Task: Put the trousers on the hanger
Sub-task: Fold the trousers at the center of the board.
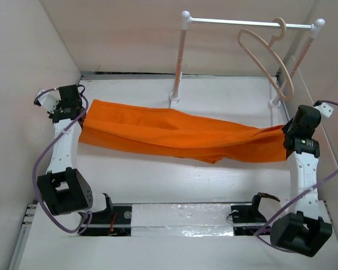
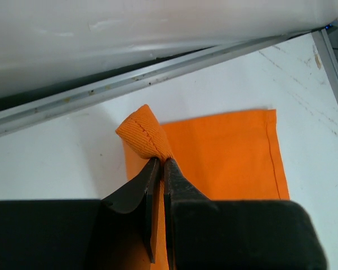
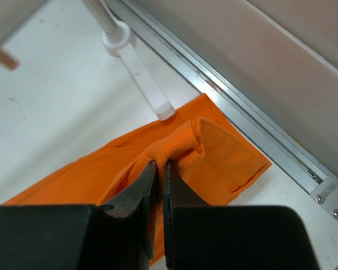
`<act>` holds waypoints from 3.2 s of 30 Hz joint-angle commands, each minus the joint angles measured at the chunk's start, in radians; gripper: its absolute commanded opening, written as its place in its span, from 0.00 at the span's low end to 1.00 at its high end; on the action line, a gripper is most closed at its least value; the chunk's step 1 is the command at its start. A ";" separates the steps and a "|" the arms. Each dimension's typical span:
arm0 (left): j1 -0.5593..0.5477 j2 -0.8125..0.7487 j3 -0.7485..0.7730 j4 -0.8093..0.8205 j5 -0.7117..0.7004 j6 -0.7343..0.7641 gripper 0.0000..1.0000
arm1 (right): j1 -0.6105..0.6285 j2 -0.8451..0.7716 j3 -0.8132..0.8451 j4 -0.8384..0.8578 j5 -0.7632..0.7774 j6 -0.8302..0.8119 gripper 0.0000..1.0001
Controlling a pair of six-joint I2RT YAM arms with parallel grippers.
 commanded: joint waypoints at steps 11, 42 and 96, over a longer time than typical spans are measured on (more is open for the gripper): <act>0.015 0.261 0.260 0.015 -0.060 0.062 0.00 | -0.119 0.308 0.176 0.042 -0.035 0.117 0.00; 0.015 -0.252 -0.044 -0.142 -0.055 -0.083 0.00 | -0.018 -0.524 0.030 -0.337 0.335 0.015 0.00; -0.133 0.768 0.608 0.107 -0.149 0.250 0.42 | -0.062 0.735 0.509 0.050 -0.060 0.096 0.38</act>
